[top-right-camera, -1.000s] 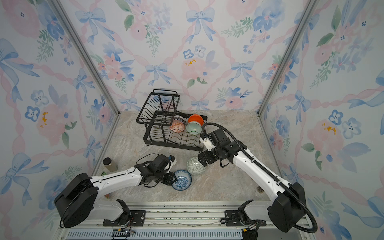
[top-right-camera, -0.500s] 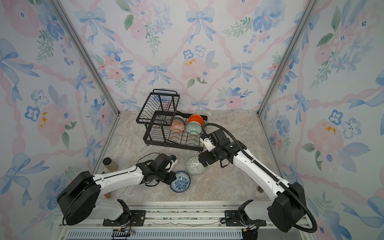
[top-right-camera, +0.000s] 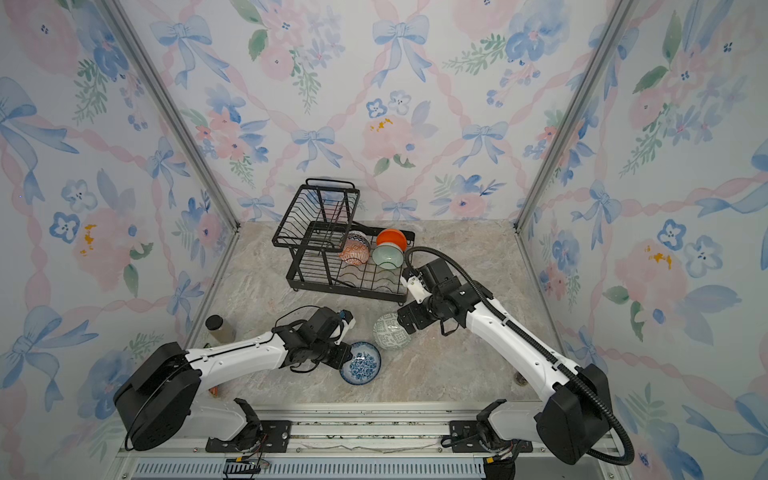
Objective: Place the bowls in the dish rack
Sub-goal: 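Pinch the blue floral bowl rim with the left gripper, then lift the blue floral bowl toward the rack with the left gripper while right approaches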
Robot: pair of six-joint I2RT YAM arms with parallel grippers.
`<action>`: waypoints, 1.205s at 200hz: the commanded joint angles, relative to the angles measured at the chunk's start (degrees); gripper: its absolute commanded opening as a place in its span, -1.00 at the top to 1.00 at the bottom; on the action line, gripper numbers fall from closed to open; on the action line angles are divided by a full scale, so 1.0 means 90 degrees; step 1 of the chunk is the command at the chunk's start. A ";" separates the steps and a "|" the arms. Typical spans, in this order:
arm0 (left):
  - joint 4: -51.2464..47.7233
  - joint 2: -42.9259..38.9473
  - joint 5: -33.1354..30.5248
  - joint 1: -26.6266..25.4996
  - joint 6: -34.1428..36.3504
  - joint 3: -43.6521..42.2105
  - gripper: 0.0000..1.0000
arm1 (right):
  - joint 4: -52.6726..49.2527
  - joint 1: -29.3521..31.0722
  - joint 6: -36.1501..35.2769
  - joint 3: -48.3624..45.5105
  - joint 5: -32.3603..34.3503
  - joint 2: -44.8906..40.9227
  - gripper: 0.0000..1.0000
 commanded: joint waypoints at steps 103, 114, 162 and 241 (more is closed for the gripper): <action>-0.0510 -0.1154 -0.0913 0.0239 0.0630 0.0947 1.00 | -0.0170 -0.0083 -0.0135 0.0250 0.0185 -0.0157 -0.93; -0.0512 -0.1154 -0.1125 0.0289 0.0717 0.1089 1.00 | -0.0178 -0.0103 -0.0143 0.0292 0.0174 -0.0167 -0.93; -0.0494 -0.1147 -0.1738 0.0565 0.1220 0.1889 1.00 | -0.0105 -0.0140 -0.0167 0.0571 0.0151 -0.0204 -0.93; -0.0442 -0.0853 -0.3045 0.0655 0.2077 0.3276 1.00 | 0.0894 -0.0207 0.0030 0.1273 0.0161 -0.0327 -0.94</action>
